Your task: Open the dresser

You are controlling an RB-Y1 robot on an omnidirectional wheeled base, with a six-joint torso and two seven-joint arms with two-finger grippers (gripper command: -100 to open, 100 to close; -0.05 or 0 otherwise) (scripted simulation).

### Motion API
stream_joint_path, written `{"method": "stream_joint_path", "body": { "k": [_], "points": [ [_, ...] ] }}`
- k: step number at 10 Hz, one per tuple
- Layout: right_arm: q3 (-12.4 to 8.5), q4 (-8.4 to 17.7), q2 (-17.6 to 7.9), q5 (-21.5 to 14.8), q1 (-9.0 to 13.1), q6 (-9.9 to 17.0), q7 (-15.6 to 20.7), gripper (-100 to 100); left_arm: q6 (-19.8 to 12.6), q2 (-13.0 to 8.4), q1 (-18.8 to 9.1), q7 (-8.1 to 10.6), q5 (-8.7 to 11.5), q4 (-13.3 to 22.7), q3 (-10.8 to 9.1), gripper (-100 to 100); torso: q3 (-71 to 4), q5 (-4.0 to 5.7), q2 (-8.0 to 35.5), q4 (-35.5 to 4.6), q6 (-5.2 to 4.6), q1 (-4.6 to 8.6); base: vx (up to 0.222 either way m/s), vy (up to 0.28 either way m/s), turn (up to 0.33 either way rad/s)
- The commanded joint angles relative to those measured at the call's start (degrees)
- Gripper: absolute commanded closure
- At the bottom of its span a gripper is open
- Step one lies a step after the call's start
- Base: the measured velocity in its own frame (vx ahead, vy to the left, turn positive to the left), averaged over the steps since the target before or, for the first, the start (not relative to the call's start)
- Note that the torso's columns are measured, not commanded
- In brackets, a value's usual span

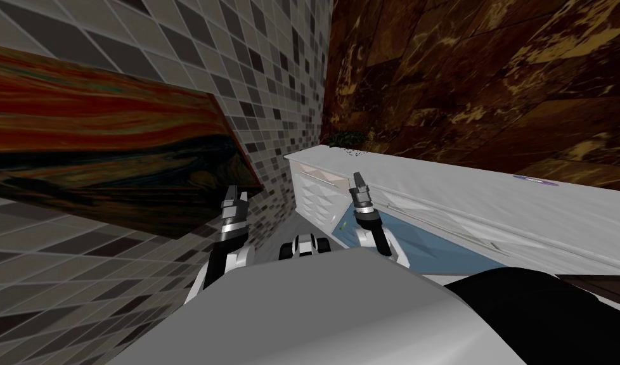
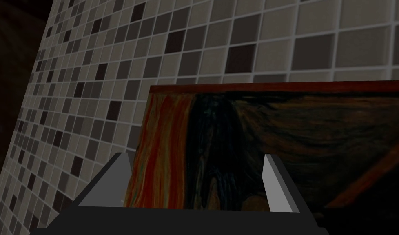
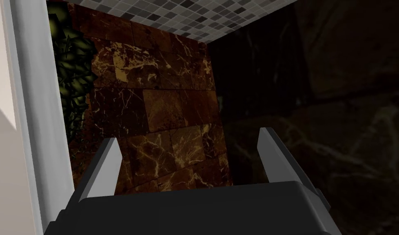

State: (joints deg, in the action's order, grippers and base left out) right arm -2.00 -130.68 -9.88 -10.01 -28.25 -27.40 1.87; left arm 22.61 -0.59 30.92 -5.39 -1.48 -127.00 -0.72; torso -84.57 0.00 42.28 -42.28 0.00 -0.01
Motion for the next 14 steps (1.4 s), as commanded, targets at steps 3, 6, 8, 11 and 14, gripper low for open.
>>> {"method": "stream_joint_path", "body": {
  "k": [3, 6, 8, 11, 14],
  "points": [
    [-2.7, 1.6, -6.7, -7.2, -0.4, -0.8, 5.4, -100, 0.0, 0.0, 0.0, 0.00, 0.0, 0.0, 0.00, 0, 0.0, -0.01, 0.0, 0.0, 0.00, -0.04, 0.004, 0.054, 0.005],
    [-4.8, 2.7, -11.6, -12.4, -0.7, -1.5, 9.6, -100, 0.0, 0.0, 0.0, 0.00, 0.0, 0.0, 0.00, 0, 0.0, 0.00, 0.0, 0.0, 0.00, 0.01, 0.005, 0.053, 0.007],
    [-5.5, 3.1, -13.3, -14.8, -0.8, -1.7, 11.0, -100, 0.0, 0.0, 0.0, 0.00, 0.0, 0.0, 0.00, 0, 0.0, -0.01, 0.0, 0.0, 0.00, -0.03, 0.002, 0.055, 0.003],
    [-7.7, 4.5, -18.6, -20.4, -1.0, -2.4, 15.6, -100, 0.0, 0.0, 0.0, 0.00, 0.0, 0.0, 0.00, 0, 0.0, 0.01, 0.0, 0.0, 0.00, 0.01, 0.005, 0.051, 0.007],
    [-9.3, 5.8, -22.5, -24.8, -1.2, -2.9, 18.7, -100, 0.0, 0.0, 0.0, 0.00, 0.0, 0.0, 0.00, 0, 0.0, 0.01, 0.0, 0.0, 0.00, 0.04, 0.006, 0.045, 0.004]
  ]
}}
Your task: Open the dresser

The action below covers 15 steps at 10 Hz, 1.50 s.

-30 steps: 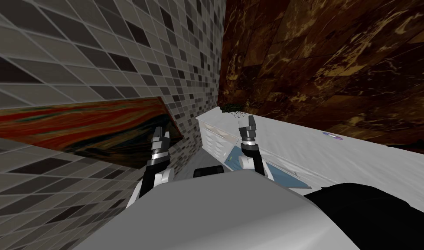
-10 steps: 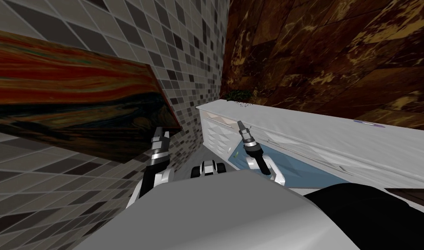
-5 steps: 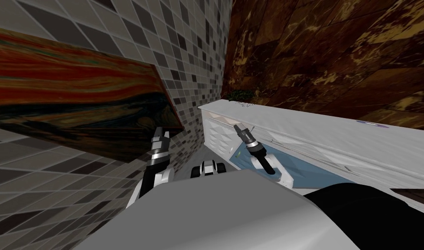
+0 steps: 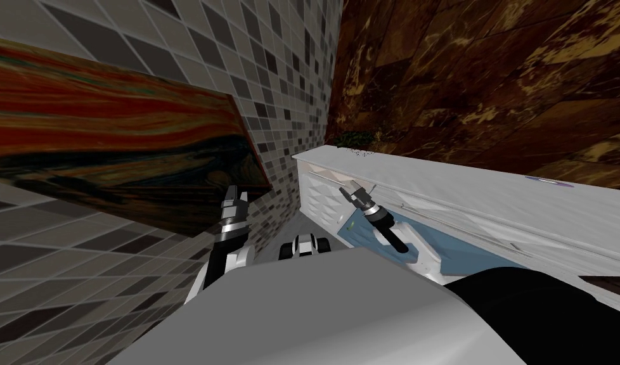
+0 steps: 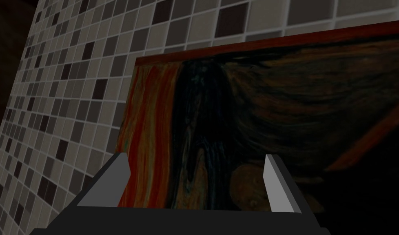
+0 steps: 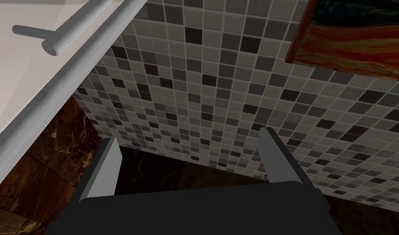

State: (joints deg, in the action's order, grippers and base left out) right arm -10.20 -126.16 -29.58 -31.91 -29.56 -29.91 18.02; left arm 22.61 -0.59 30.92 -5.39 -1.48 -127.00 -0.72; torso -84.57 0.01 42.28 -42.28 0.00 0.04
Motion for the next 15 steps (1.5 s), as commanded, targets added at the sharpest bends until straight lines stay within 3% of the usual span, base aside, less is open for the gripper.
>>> {"method": "stream_joint_path", "body": {
  "k": [1, 3, 4, 7, 8, 10, 11, 13, 14, 15],
  "points": [
    [-1.1, 1.3, -2.8, -3.3, 0.1, -0.4, 2.6, -100, 0.0, 0.0, 0.0, 0.00, 0.0, 0.0, 0.00, 0, 0.0, -0.01, 0.0, 0.0, 0.00, -0.02, 0.006, 0.034, 0.000],
    [-2.6, 2.7, -6.7, -7.2, 0.1, -0.8, 5.8, -100, 0.0, 0.0, 0.0, 0.00, 0.0, 0.0, 0.00, 0, 0.0, -0.01, 0.0, 0.0, 0.00, -0.02, 0.000, 0.046, 0.007],
    [-2.6, 2.7, -6.8, -7.7, 0.1, -0.8, 5.8, -100, 0.0, 0.0, 0.0, 0.00, 0.0, 0.0, 0.00, 0, 0.0, -0.02, 0.0, 0.0, 0.00, -0.08, 0.001, 0.042, 0.000],
    [-5.0, 5.3, -12.5, -13.5, 0.0, -1.3, 10.6, -100, 0.0, 0.0, 0.0, 0.00, 0.0, 0.0, 0.00, 0, 0.0, -0.02, 0.0, 0.0, 0.00, -0.07, 0.005, 0.056, 0.007],
    [-5.0, 5.3, -12.9, -14.1, 0.0, -1.3, 10.6, -100, 0.0, 0.0, 0.0, 0.00, 0.0, 0.0, 0.00, 0, 0.0, -0.02, 0.0, 0.0, 0.00, -0.08, 0.007, 0.048, -0.001],
    [-6.6, 7.1, -16.7, -17.9, 0.0, -1.6, 13.8, -100, 0.0, 0.0, 0.0, 0.00, 0.0, 0.0, 0.00, 0, 0.0, 0.01, 0.0, 0.0, -0.01, 0.03, 0.006, 0.043, 0.006],
    [-6.6, 7.1, -17.0, -18.4, 0.0, -1.6, 13.8, -100, 0.0, 0.0, 0.0, 0.00, 0.0, 0.0, 0.00, 0, 0.0, -0.01, 0.0, 0.0, 0.00, -0.02, 0.005, 0.037, 0.001],
    [-8.1, 9.1, -20.9, -22.0, 0.0, -1.9, 16.8, -100, 0.0, 0.0, 0.0, 0.00, 0.0, 0.0, 0.00, 0, 0.0, -0.01, 0.0, 0.0, 0.00, -0.02, 0.002, 0.042, 0.006],
    [-8.1, 9.1, -21.0, -22.4, 0.0, -1.9, 16.8, -100, 0.0, 0.0, 0.0, 0.00, 0.0, 0.0, 0.00, 0, 0.0, -0.02, 0.0, 0.0, 0.00, -0.06, 0.001, 0.041, 0.003],
    [-8.8, 10.0, -22.9, -24.4, 0.0, -2.0, 18.3, -100, 0.0, 0.0, 0.0, 0.00, 0.0, 0.0, 0.00, 0, 0.0, -0.01, 0.0, 0.0, -0.01, -0.05, 0.007, 0.042, 0.002]
  ]
}}
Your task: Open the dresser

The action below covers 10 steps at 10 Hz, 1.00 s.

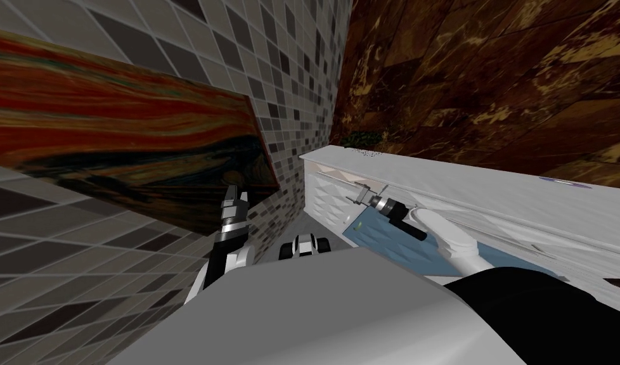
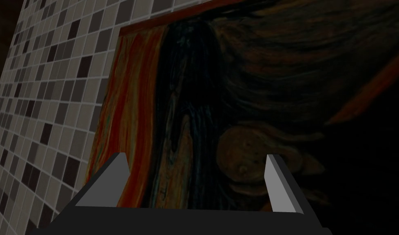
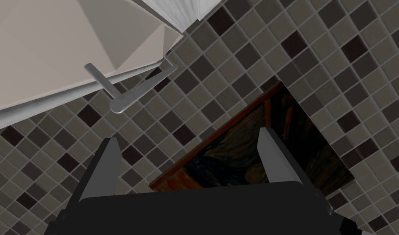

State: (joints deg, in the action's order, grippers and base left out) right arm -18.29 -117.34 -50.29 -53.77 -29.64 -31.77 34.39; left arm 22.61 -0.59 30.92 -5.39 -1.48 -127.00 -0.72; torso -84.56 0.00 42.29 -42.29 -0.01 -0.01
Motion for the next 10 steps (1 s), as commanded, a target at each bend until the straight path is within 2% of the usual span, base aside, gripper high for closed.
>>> {"method": "stream_joint_path", "body": {
  "k": [1, 5, 10],
  "points": [
    [-1.4, 2.1, -4.0, -4.2, 0.1, -0.3, 3.3, -100, 0.0, 0.0, 0.0, 0.00, 0.0, 0.0, 0.00, 0, 0.0, 0.00, 0.0, 0.0, 0.01, 0.01, 0.005, 0.050, 0.006],
    [-3.8, 5.1, -10.4, -11.0, 0.1, -0.8, 8.2, -100, 0.0, 0.0, 0.0, 0.00, 0.0, 0.0, 0.00, 0, 0.0, 0.00, 0.0, 0.0, 0.01, 0.01, 0.006, 0.058, 0.006],
    [-6.0, 7.3, -16.1, -16.9, 0.0, -1.3, 12.6, -100, 0.0, 0.0, 0.0, 0.00, 0.0, 0.0, 0.00, 0, 0.0, 0.01, 0.0, 0.0, 0.01, 0.02, 0.004, 0.035, 0.004]
  ]
}}
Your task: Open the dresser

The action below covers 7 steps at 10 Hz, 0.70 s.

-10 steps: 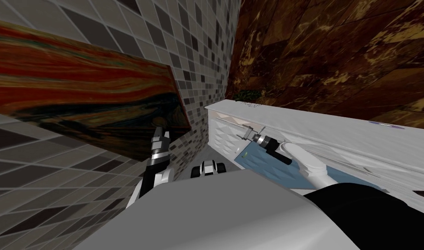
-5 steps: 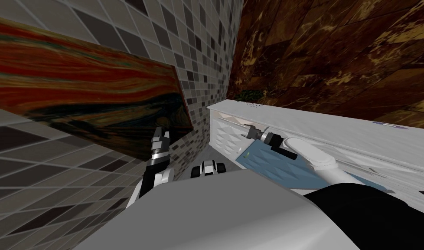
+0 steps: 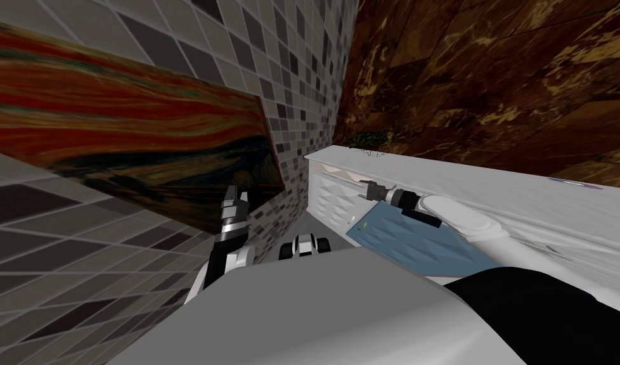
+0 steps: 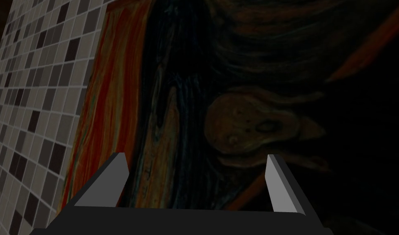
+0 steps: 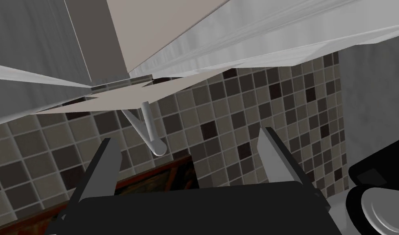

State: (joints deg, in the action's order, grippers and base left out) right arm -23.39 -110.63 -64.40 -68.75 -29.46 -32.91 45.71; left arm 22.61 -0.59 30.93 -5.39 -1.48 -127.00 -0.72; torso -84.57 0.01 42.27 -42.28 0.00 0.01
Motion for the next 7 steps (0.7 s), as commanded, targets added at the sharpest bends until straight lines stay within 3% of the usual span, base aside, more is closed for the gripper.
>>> {"method": "stream_joint_path", "body": {
  "k": [1, 2, 3, 7],
  "points": [
    [-0.5, -0.1, -1.4, -1.4, -0.3, 0.2, 0.4, -100, 0.0, 0.0, 0.0, 0.00, 0.0, 0.0, 0.00, 0, 0.0, -0.01, 0.0, 0.0, 0.00, -0.02, 0.000, 0.014, 0.001],
    [-0.6, -0.1, -1.5, -1.5, -0.3, 0.2, 0.4, -100, 0.0, 0.0, 0.0, 0.00, 0.0, 0.0, 0.00, 0, 0.0, 0.01, 0.0, 0.0, -0.01, 0.04, 0.000, 0.000, 0.000],
    [-0.6, -0.1, -1.5, -1.5, -0.3, 0.2, 0.4, 100, 0.0, 0.0, 0.0, 0.00, 0.0, 0.0, 0.00, 0, 0.0, 0.02, 0.0, 0.0, -0.01, 0.06, 0.000, 0.000, 0.000],
    [-1.1, -1.2, -1.9, -1.5, -0.6, -0.3, -0.1, 100, 0.0, 0.0, 0.0, 0.00, 0.0, 0.0, 0.01, 0, 0.0, 0.30, -0.1, 0.3, -0.13, 0.27, -0.098, 0.111, -0.042]
  ]
}}
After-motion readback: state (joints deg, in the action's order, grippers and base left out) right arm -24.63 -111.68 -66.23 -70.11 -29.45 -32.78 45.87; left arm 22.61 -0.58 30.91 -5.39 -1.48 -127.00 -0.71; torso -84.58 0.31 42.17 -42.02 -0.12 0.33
